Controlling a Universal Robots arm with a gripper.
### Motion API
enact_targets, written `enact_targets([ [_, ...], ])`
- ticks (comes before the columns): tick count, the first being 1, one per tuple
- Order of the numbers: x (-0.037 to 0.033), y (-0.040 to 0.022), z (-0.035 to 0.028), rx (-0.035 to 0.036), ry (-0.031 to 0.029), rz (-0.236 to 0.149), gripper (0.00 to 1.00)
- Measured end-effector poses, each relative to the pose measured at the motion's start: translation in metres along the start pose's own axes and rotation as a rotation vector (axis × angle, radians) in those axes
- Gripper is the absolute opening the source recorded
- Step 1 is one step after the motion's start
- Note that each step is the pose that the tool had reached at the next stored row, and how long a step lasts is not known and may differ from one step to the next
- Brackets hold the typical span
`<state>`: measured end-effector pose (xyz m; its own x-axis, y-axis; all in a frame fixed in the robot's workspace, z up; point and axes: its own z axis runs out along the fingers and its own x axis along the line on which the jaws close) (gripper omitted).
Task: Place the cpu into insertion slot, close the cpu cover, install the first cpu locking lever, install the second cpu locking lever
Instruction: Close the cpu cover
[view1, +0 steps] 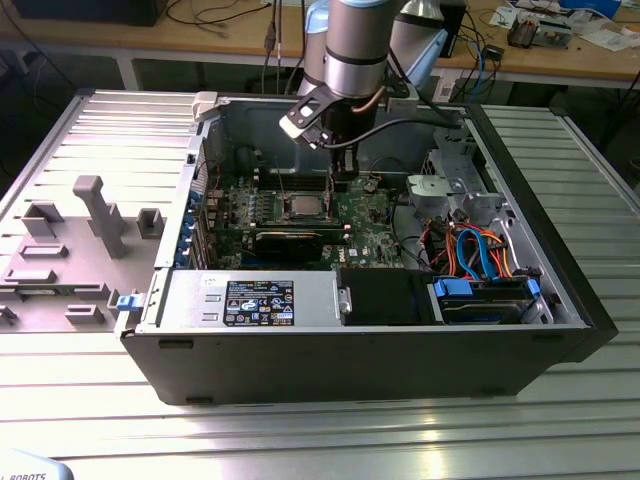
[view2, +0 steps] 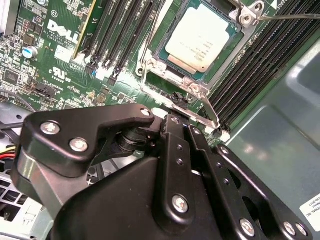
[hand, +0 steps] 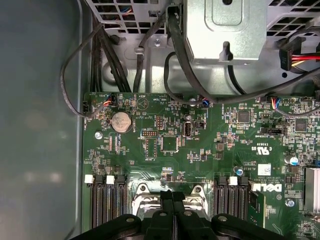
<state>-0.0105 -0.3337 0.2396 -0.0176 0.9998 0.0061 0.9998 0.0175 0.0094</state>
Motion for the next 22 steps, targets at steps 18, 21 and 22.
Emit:
enact_targets([
  [18,0.0001,-0.0056,0.0012,0.0,0.0,0.0,0.11],
  [21,0.0001,-0.0071,0.0013,0.0,0.0001,0.0,0.11],
  [22,0.0001,-0.0072,0.0013,0.0,0.0,0.0,0.11],
])
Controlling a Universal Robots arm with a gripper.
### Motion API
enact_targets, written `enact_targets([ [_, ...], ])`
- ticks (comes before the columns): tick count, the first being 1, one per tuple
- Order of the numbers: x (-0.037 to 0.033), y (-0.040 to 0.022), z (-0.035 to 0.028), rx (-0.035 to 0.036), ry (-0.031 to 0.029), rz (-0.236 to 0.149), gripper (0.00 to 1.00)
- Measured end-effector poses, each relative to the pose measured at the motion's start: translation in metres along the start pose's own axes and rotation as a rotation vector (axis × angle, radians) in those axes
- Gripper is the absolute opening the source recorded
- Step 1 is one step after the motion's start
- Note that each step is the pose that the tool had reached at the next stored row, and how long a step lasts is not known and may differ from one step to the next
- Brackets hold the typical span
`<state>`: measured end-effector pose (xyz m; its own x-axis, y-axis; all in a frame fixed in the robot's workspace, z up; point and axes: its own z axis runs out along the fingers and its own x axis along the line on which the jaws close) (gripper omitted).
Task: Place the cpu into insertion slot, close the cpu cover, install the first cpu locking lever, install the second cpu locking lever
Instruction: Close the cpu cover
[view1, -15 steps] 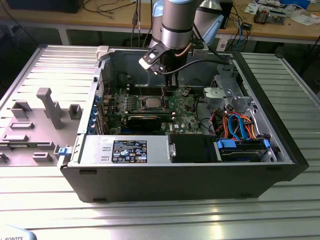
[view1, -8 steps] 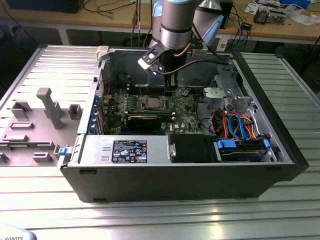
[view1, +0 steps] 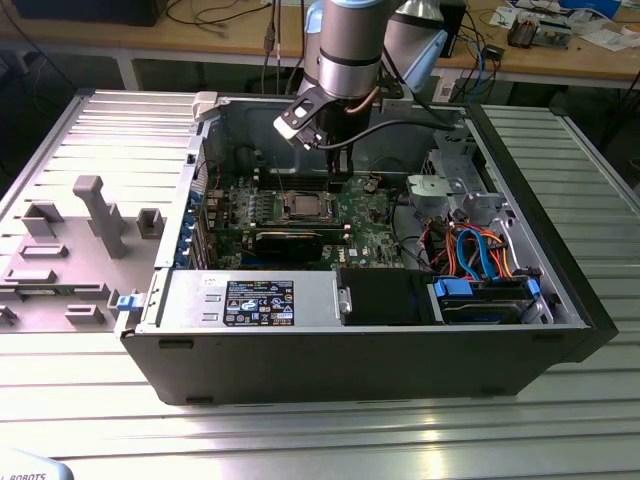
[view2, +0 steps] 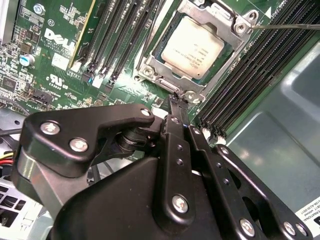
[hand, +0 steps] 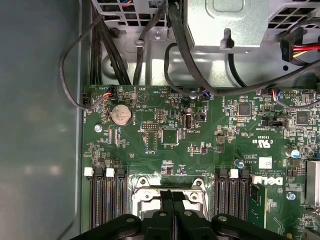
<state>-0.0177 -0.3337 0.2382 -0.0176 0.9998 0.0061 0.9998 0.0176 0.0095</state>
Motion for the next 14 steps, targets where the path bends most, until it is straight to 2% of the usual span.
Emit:
enact_targets([
  [14,-0.0001,-0.0032,0.0008,-0.0001,0.0003,0.0,0.11],
])
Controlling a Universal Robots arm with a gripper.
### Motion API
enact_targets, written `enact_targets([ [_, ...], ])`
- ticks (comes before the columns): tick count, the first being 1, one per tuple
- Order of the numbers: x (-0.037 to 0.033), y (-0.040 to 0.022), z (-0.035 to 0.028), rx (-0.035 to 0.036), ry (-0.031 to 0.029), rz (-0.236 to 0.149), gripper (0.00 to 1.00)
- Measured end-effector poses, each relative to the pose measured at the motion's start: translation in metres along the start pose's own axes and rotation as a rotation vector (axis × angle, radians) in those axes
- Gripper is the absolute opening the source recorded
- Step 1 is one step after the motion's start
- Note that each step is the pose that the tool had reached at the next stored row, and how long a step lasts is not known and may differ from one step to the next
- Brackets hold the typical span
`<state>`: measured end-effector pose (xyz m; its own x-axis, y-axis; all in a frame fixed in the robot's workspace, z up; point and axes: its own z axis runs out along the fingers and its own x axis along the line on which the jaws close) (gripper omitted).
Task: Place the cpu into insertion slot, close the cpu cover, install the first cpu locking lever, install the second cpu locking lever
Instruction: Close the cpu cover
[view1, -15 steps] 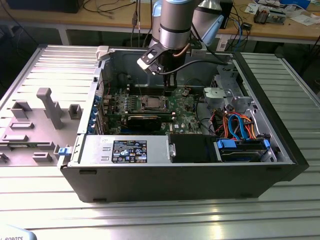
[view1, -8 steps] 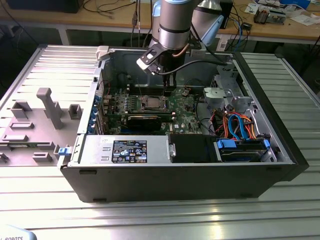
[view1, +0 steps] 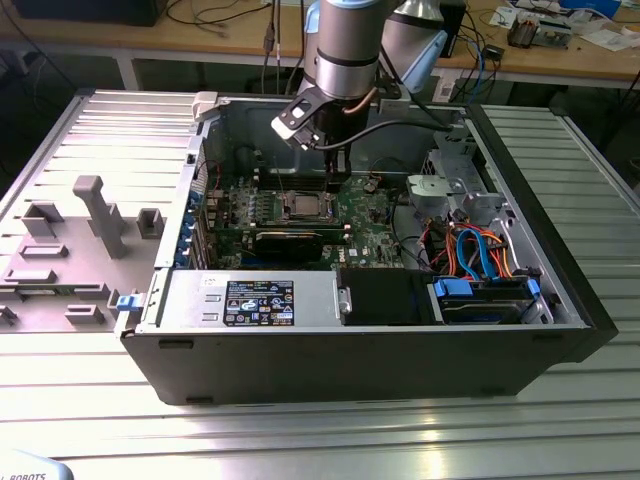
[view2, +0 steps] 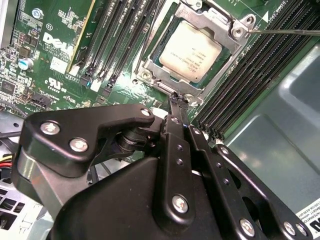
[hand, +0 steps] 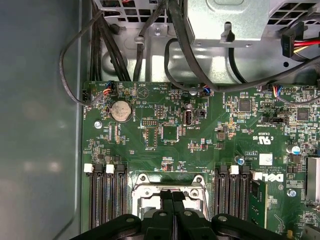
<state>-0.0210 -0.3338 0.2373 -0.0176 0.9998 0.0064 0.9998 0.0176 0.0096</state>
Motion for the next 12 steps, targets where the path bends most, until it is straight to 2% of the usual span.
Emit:
enact_targets([
  [4,-0.0025,-0.0002,0.0007,0.0001,-0.0002,0.0,0.11],
  [9,-0.0035,-0.0069,0.0016,0.0002,-0.0004,0.0,0.11],
  [12,-0.0035,-0.0073,0.0017,0.0001,-0.0002,0.0,0.11],
])
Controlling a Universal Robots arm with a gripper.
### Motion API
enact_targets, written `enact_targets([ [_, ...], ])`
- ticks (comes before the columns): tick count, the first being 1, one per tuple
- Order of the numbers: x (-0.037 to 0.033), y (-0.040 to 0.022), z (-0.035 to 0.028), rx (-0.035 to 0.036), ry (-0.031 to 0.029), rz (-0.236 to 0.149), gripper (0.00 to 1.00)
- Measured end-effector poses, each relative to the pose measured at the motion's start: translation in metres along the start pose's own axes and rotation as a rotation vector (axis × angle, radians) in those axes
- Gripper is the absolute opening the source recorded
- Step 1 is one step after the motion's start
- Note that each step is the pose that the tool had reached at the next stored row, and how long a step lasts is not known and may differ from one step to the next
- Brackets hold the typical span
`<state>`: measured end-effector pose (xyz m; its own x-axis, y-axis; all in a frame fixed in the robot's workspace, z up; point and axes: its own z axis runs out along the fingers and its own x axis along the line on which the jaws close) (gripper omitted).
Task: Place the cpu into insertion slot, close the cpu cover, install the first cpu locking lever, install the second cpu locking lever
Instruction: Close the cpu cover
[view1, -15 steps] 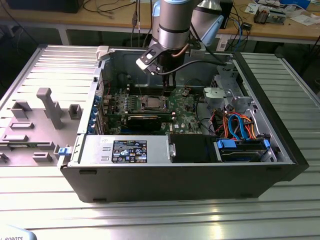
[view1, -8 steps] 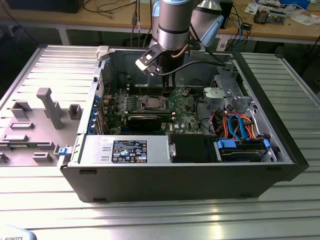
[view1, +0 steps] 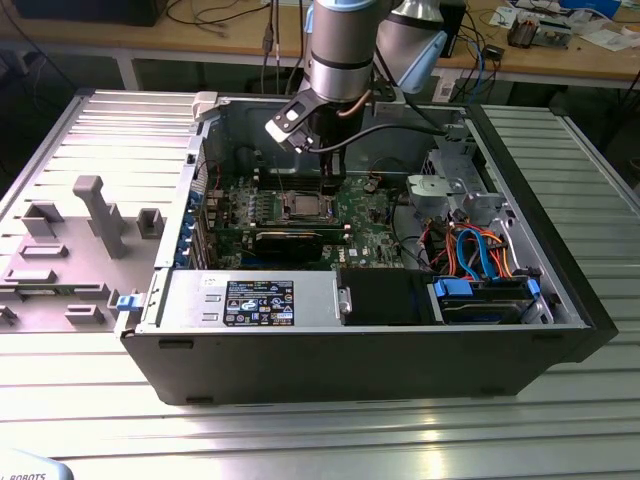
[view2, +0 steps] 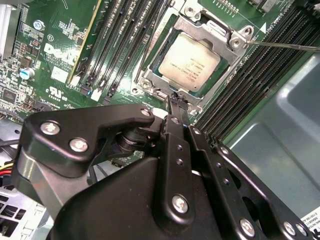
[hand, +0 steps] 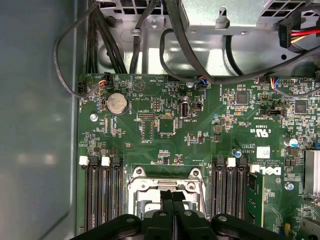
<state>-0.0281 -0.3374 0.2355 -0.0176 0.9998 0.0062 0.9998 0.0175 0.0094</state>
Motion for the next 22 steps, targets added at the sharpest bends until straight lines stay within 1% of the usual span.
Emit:
enact_targets([
  [13,0.0,-0.0007,0.0001,0.0,0.0,0.0,0.11],
  [15,0.0001,-0.0015,0.0001,-0.0001,0.0001,0.0,0.11],
  [18,0.0001,-0.0061,0.0001,0.0,0.0001,0.0,0.11],
  [22,0.0001,-0.0079,0.0003,0.0001,0.0,0.0,0.11],
])
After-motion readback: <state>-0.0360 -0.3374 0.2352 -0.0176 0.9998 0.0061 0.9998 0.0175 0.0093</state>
